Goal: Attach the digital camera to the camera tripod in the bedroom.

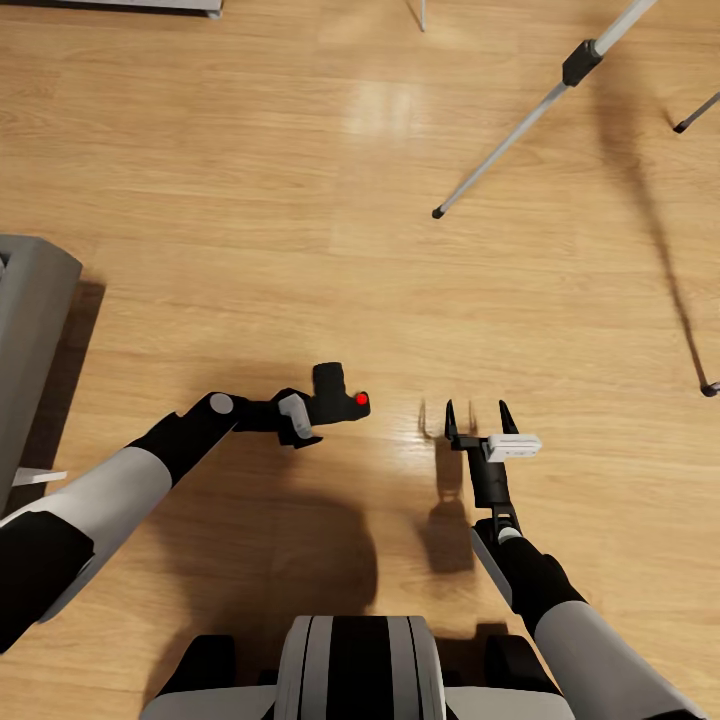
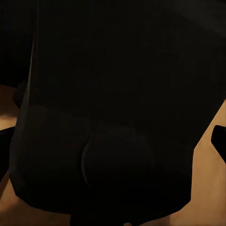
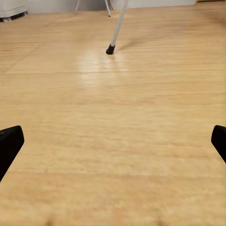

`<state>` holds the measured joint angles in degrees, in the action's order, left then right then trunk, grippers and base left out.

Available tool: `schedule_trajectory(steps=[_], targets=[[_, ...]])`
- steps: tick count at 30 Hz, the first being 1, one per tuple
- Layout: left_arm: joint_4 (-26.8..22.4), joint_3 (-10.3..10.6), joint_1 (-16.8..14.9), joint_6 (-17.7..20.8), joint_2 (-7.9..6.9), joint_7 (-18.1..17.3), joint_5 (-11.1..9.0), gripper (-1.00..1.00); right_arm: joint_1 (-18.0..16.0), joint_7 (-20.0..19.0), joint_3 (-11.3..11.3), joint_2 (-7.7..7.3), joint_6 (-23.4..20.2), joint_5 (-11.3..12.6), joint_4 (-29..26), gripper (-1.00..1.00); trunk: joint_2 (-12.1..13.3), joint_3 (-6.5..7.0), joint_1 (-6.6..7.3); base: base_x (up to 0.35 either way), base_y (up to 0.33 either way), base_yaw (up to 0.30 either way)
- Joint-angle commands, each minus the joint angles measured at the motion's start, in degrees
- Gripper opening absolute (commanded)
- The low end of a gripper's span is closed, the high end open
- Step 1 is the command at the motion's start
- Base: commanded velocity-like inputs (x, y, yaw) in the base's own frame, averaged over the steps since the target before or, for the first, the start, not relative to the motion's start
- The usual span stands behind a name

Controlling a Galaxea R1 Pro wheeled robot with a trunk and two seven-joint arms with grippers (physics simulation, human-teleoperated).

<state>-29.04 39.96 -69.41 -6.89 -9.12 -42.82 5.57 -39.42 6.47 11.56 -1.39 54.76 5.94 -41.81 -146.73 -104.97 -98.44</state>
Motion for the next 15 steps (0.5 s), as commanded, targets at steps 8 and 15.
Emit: schedule_trajectory(steps=[8, 15], targets=[[-0.05, 0.12, -0.03, -0.58, 0.05, 0.1, 0.58, 1.0, -0.04, 0.29, 0.48, -0.1, 0.18, 0.56, 0.01, 1.0, -0.01, -0.03, 0.01, 0.0, 0.0, -0.001], [-0.05, 0.12, -0.03, -0.58, 0.09, 0.1, 0.58, 1.0, -0.04, 0.3, 0.48, -0.1, 0.19, 0.56, 0.01, 1.0, -0.01, -0.03, 0.01, 0.0, 0.0, 0.0]])
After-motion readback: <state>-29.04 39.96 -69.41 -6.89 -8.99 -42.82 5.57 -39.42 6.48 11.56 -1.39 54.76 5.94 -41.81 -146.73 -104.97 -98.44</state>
